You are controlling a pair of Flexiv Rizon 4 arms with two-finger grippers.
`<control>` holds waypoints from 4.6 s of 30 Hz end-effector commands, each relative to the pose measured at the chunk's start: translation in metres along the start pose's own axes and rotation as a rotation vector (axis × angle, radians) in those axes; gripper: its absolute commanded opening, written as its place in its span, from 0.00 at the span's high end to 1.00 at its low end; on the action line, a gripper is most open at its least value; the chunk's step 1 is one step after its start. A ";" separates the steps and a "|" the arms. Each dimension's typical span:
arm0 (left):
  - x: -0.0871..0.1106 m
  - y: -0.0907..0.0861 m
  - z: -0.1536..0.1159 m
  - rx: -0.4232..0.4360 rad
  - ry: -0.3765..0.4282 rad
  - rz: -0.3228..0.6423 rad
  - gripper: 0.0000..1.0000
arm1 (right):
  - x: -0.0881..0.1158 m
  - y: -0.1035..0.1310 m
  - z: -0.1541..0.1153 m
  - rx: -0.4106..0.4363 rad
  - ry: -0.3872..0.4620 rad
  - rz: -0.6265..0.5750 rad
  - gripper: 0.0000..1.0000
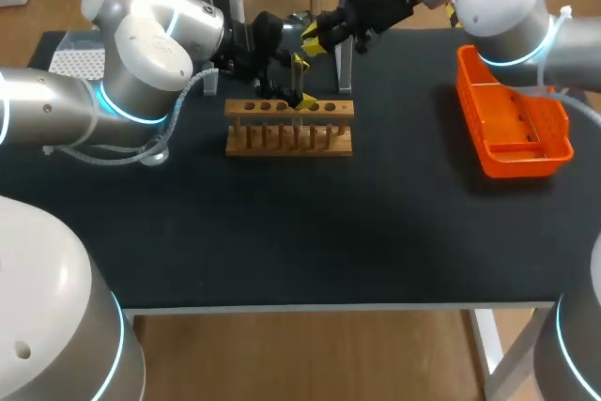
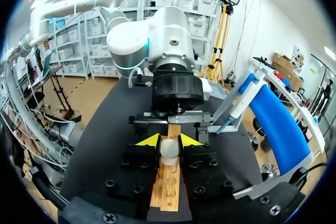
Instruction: Invert the test tube, pick up the pipette, mount the tip to pipette, aspirate from beaker and dispense into the tube, eject the tip, return the pipette, and cap with the stopper.
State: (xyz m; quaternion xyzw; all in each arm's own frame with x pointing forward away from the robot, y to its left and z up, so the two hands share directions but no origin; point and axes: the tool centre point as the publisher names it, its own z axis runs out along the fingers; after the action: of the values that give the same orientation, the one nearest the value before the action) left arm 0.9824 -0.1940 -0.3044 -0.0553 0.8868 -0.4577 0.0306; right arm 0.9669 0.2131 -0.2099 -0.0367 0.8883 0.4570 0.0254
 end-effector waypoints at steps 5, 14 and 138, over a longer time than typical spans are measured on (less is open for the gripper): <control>-0.001 0.000 0.001 -0.001 0.002 -0.001 0.00 | -0.005 0.003 0.007 -0.001 0.012 -0.001 1.00; -0.001 0.000 0.001 -0.001 0.002 -0.001 0.00 | -0.006 0.002 0.013 0.000 0.021 -0.002 1.00; -0.001 0.000 0.001 -0.001 0.002 -0.001 0.00 | -0.008 0.001 0.025 -0.043 0.012 0.018 1.00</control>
State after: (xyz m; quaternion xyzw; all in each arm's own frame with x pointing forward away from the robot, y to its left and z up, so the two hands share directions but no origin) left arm 0.9824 -0.1940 -0.3044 -0.0553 0.8868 -0.4578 0.0306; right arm 0.9752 0.2358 -0.2228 -0.0321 0.8795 0.4745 0.0159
